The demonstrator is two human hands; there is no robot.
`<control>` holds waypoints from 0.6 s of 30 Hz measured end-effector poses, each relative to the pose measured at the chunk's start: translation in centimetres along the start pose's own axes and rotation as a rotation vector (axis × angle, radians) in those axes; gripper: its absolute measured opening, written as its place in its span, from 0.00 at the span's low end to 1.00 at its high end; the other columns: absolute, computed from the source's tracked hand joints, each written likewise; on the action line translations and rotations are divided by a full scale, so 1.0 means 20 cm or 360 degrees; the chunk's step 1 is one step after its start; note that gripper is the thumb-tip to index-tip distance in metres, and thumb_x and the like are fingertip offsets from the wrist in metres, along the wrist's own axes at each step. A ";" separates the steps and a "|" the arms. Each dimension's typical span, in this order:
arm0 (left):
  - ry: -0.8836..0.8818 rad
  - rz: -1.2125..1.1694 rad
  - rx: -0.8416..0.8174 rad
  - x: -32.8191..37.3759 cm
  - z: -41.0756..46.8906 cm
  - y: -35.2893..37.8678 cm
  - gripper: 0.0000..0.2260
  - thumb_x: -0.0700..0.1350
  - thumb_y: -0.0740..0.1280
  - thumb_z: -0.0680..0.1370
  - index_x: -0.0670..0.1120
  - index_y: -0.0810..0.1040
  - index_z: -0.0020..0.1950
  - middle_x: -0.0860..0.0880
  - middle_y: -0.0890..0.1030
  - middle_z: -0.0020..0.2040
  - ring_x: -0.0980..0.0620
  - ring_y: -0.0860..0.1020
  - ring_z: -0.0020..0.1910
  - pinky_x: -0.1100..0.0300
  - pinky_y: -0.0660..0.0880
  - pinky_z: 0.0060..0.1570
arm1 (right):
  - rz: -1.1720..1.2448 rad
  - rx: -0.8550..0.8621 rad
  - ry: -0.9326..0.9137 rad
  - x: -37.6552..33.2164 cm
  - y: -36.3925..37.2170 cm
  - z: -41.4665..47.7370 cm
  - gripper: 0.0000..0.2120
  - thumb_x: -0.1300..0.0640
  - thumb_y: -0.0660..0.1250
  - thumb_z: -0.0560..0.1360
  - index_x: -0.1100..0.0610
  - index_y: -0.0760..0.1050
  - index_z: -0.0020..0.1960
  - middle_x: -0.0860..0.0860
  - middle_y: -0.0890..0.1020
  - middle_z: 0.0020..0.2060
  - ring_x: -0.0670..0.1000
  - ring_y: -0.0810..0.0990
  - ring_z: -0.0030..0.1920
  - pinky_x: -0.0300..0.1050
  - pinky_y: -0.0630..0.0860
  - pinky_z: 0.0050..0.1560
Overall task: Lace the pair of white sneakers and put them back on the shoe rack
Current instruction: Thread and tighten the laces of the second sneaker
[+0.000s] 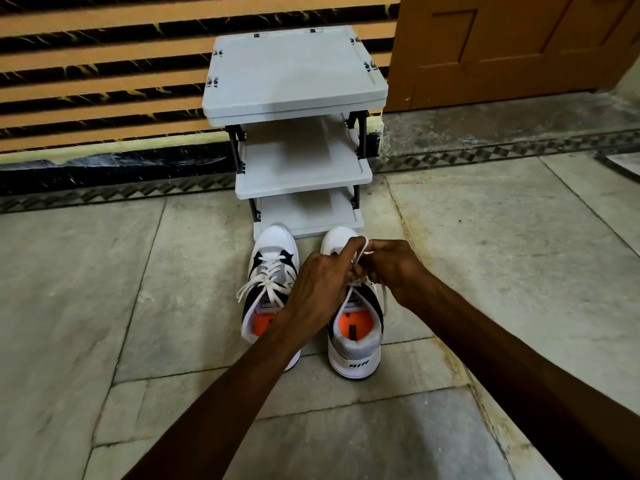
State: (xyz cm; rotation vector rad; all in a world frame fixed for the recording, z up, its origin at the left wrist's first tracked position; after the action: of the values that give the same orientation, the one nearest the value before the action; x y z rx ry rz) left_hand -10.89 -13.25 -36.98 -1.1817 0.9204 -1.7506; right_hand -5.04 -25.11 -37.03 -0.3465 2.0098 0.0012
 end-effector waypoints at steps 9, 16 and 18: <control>-0.0036 -0.0159 0.0013 -0.06 0.00 0.00 0.25 0.40 0.67 0.75 0.48 0.68 0.72 0.41 0.85 0.46 0.40 0.82 0.44 0.57 0.75 0.41 | 0.0373 -0.0148 0.0068 0.03 -0.01 0.02 0.12 0.71 0.67 0.74 0.69 0.76 0.57 0.63 0.82 0.38 0.52 0.81 0.32 0.39 0.79 0.32; -0.0162 -0.0246 -0.0005 -0.15 -0.01 0.02 0.25 0.43 0.67 0.74 0.52 0.68 0.71 0.44 0.85 0.43 0.43 0.83 0.43 0.55 0.78 0.44 | 0.0338 -0.0333 -0.0011 0.01 -0.01 0.00 0.17 0.69 0.67 0.74 0.62 0.71 0.62 0.60 0.82 0.38 0.53 0.81 0.36 0.41 0.79 0.37; -0.0159 -0.0230 -0.0033 -0.16 0.00 0.02 0.25 0.44 0.67 0.74 0.53 0.67 0.70 0.44 0.85 0.44 0.43 0.82 0.43 0.52 0.79 0.44 | 0.0281 -0.0330 -0.0020 0.01 -0.01 0.00 0.19 0.66 0.70 0.74 0.62 0.70 0.63 0.60 0.83 0.39 0.53 0.81 0.36 0.41 0.79 0.38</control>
State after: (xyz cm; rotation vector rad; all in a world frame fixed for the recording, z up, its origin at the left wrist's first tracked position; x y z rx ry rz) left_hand -10.07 -10.60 -38.52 -1.3655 0.8129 -1.7812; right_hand -5.12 -25.31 -37.17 -0.2977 2.0262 0.3233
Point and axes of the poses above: each hand's wrist, its own z-axis towards the middle knuckle, its own y-axis out of the palm, x = y × z, the point moved 2 cm from there along z, towards the middle knuckle
